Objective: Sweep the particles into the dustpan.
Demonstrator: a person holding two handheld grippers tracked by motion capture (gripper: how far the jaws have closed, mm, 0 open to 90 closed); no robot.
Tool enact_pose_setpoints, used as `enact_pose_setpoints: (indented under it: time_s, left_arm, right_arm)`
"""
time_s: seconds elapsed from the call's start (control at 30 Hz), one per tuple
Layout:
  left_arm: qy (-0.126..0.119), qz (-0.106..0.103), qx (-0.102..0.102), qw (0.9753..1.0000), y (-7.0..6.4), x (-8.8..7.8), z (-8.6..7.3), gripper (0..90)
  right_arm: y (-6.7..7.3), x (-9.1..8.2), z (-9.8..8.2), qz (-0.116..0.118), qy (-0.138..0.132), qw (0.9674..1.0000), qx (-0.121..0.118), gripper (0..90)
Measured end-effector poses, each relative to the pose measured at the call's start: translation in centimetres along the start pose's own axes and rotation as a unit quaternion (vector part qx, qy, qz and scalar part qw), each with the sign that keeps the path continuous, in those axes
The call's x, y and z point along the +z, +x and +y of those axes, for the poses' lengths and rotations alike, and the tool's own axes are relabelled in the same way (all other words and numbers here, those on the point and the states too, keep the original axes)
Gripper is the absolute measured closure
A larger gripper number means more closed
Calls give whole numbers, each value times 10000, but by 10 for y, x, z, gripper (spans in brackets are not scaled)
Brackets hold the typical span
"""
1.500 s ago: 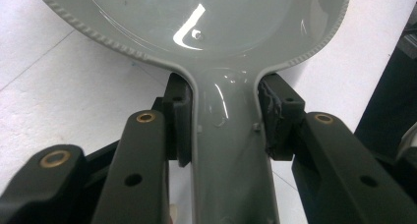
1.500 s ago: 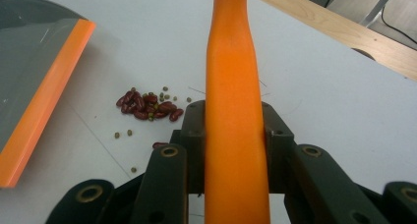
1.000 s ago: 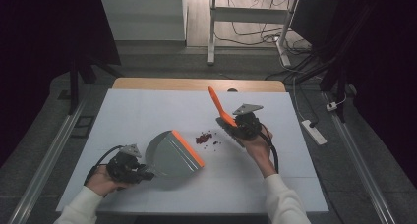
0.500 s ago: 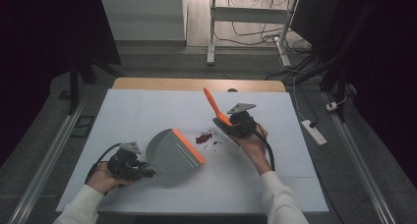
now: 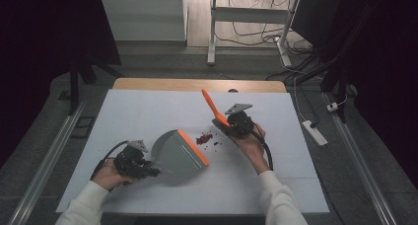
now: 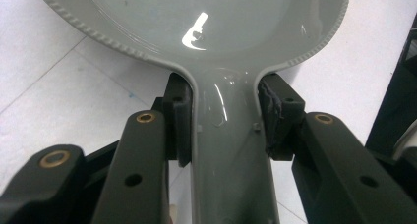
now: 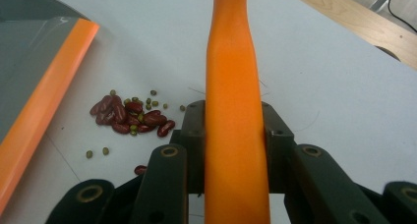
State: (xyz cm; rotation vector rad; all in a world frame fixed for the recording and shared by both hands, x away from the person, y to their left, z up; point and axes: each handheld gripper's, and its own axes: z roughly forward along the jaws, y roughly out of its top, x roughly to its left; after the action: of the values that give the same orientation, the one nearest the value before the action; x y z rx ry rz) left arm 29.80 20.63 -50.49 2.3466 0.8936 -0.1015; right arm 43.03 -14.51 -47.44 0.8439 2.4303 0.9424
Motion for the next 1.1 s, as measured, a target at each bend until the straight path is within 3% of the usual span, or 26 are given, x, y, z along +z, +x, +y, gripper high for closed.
enact_pose_setpoints:
  time_s: [0.17, 0.47, 1.1]
  left_arm:
    - [104, -43, 121, 9999, -3, 4, 6, 615]
    - [286, -125, 41, 9995, 1, 8, 10, 614]
    - [307, -146, 88, 9994, 1, 12, 10, 615]
  right_arm:
    - [1, 4, 0, 6, 40, 10000, 4, 700]
    - [3, 8, 1, -33, 114, 9999, -106, 699]
    - [15, 21, 5, 79, 212, 9995, -221, 700]
